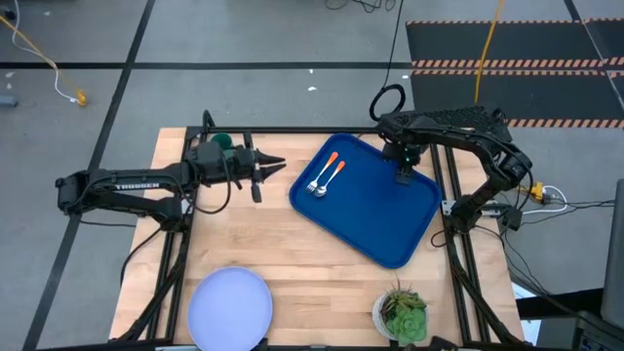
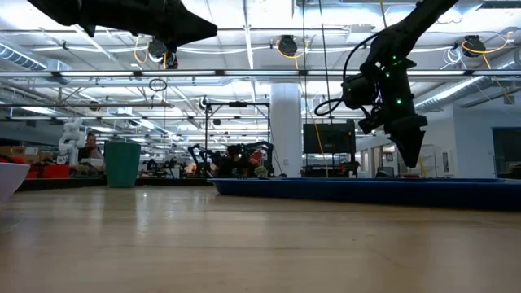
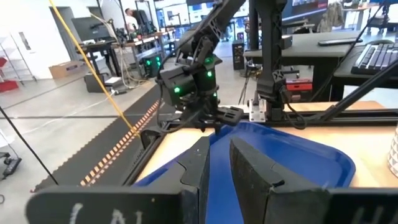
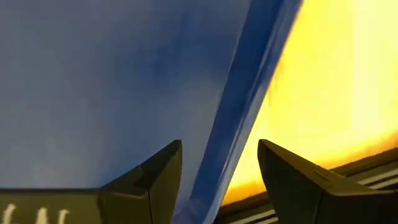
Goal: Pick and place plate/cup/fork/spoon on tray
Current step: Adjust the blue serving tray
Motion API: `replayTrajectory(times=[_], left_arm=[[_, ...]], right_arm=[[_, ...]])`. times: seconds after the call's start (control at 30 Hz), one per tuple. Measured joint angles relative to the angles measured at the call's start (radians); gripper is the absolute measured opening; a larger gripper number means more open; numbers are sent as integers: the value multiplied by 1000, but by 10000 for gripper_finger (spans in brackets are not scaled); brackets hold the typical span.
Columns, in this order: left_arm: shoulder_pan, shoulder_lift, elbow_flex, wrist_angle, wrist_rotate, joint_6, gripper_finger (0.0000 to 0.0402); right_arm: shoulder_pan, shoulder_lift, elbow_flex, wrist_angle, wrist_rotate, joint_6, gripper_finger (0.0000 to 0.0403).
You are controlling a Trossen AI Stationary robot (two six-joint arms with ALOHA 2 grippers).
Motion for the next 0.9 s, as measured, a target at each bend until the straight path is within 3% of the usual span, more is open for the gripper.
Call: replayTrajectory(times=[0.3,0.7,0.8,0.9], left_arm=[[0,0,0,-20,0,-6,67],[0,0,0,-13,0,-14,67],[0,0,0,-4,0,-14,67],[0,0,0,-2,0,-14,67]], right_arm=[[1,0,-1,26,1,199,201],[3,0,-110,88,12,157,201],[3,0,-109,91,80,130,201],[-5,0,-109,104,82,106,201]])
